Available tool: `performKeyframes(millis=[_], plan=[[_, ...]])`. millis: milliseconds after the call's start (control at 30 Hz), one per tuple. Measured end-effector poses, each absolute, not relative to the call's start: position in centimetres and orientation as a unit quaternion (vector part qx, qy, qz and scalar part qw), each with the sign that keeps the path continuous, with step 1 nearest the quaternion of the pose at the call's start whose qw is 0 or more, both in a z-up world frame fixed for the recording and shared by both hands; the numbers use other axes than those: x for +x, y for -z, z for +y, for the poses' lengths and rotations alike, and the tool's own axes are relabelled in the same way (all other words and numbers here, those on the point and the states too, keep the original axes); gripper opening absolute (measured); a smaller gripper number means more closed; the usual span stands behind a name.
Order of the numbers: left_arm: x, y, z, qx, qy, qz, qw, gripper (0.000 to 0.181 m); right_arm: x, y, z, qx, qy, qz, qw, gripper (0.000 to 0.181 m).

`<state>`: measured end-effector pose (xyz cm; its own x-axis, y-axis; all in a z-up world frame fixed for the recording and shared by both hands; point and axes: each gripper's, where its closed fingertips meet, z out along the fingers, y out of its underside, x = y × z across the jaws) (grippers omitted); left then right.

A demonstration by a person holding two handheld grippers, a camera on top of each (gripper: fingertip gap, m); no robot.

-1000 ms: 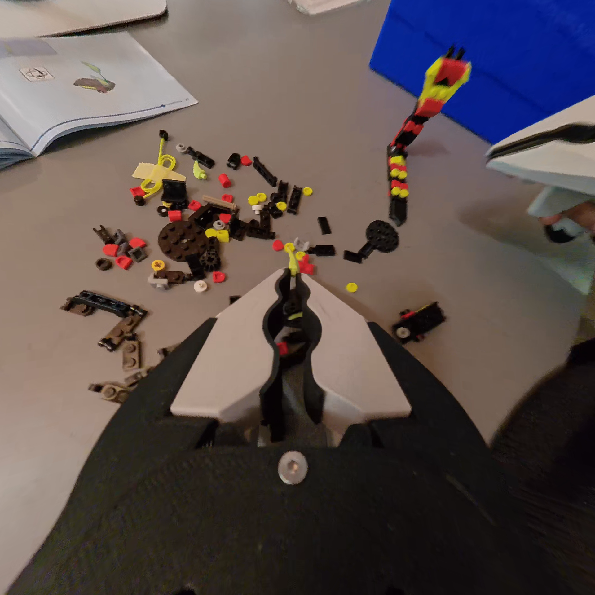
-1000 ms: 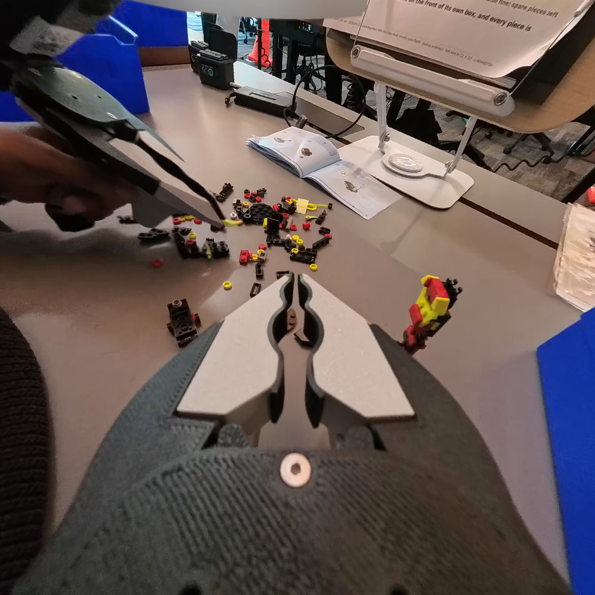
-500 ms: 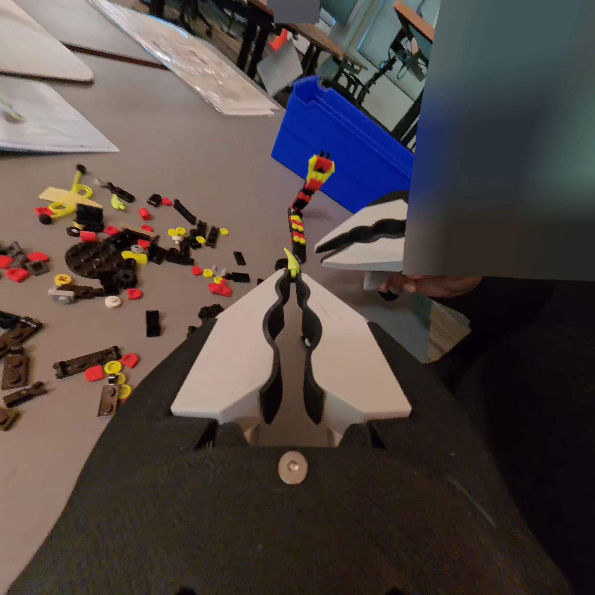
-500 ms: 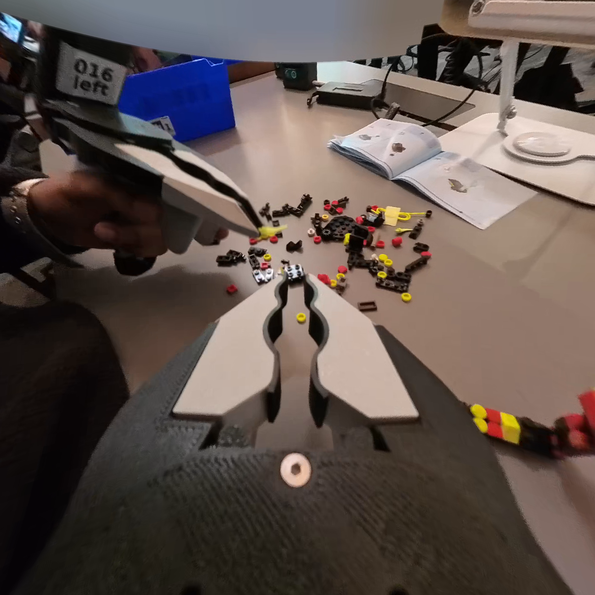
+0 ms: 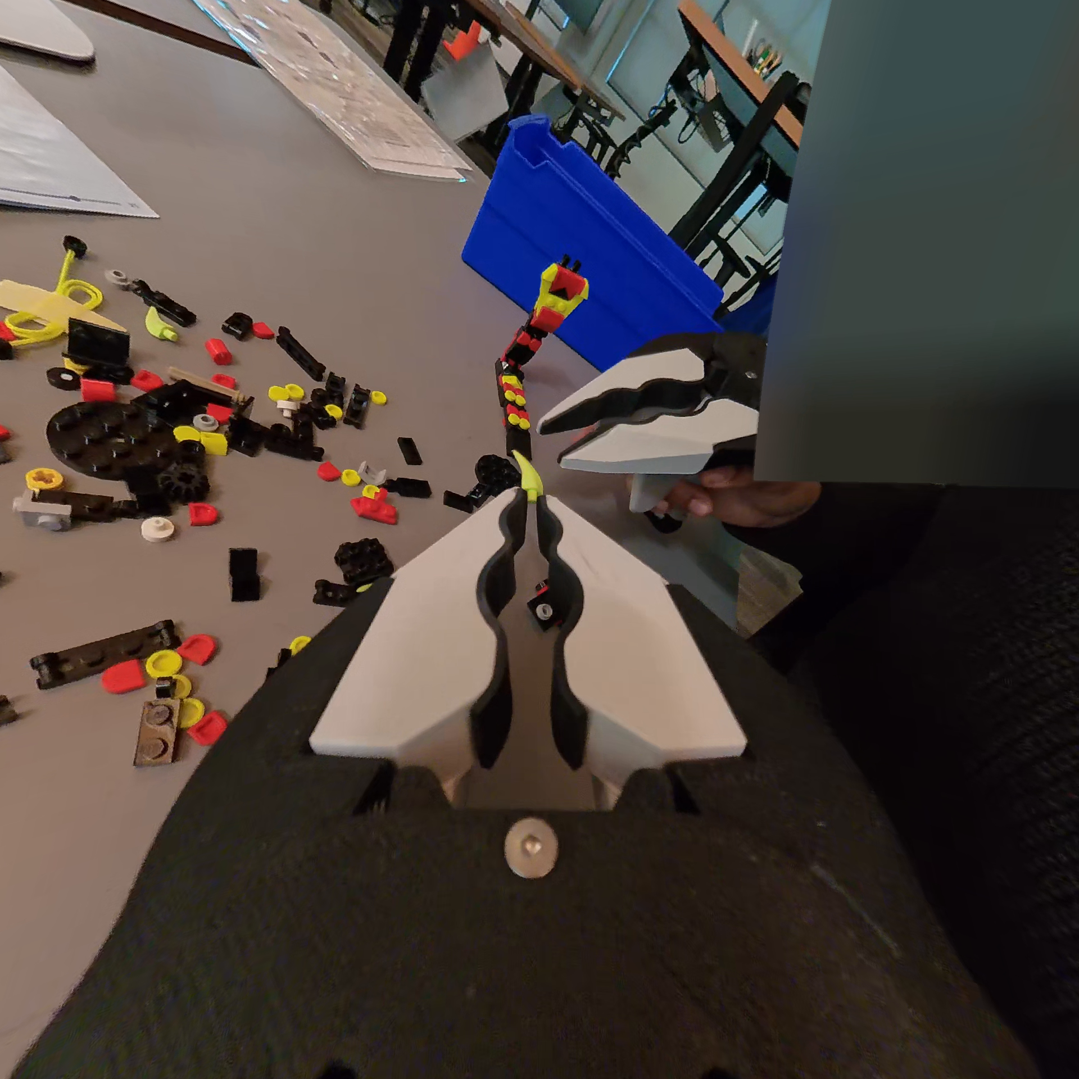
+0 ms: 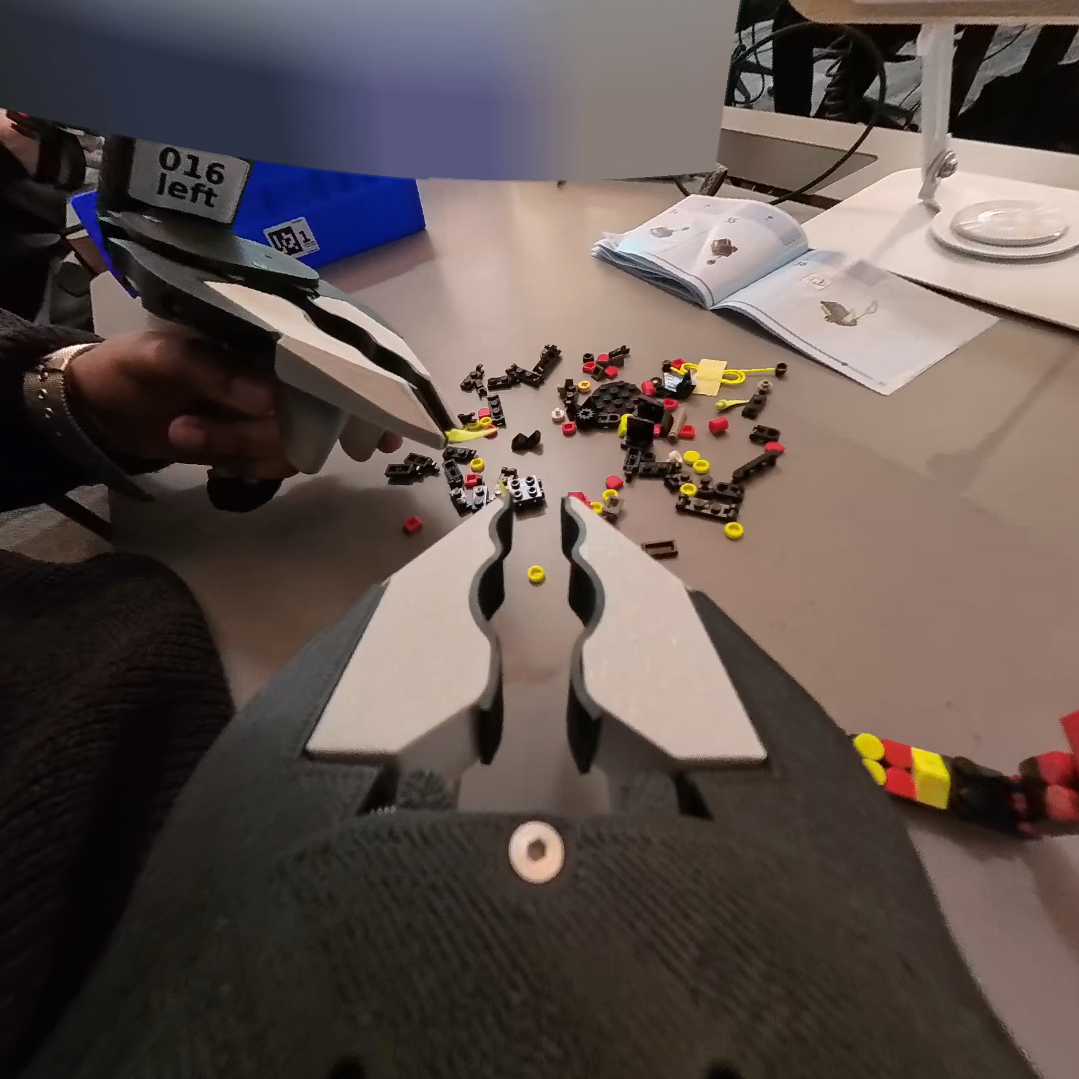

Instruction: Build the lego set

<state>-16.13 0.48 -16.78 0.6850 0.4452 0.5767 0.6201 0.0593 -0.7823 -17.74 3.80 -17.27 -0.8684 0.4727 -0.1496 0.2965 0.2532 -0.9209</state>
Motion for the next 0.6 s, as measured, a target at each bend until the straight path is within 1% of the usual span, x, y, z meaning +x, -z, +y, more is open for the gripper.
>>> performKeyframes(millis=[600], plan=[[-16.65, 17.51, 0.39, -0.677, 0.085, -0.405, 0.609, 0.0, -17.89, 17.73, 4.03, -0.244, -0.55, -0.794, 0.085, 0.014]])
